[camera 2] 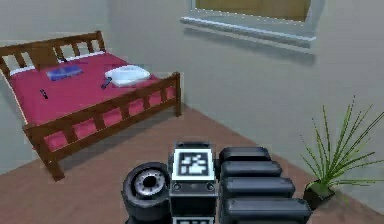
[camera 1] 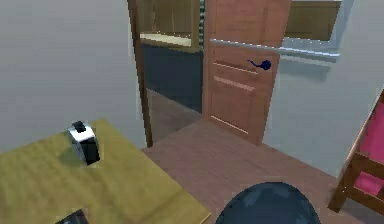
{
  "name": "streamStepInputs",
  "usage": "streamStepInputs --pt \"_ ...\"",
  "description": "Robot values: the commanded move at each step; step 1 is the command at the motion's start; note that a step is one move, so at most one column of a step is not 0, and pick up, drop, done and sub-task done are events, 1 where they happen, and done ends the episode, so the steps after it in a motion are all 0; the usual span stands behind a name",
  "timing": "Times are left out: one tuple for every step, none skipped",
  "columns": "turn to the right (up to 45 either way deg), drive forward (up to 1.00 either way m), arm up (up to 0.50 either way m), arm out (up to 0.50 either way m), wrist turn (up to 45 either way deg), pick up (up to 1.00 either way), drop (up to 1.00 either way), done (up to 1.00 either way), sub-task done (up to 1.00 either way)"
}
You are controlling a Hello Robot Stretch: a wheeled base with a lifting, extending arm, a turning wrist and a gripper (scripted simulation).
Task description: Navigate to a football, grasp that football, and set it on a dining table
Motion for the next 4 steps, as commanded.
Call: streamStepInputs --pt "15.0 0.00 0.00 0.00 0.0 0.00 0.00 0.00 0.00" --pt "-45.0 0.00 0.00 0.00 0.0 0.00 0.00 0.00 0.00" --pt "-45.0 0.00 0.00 0.00 0.0 0.00 0.00 0.00 0.00" --pt "-45.0 0.00 0.00 0.00 0.0 0.00 0.00 0.00 0.00"
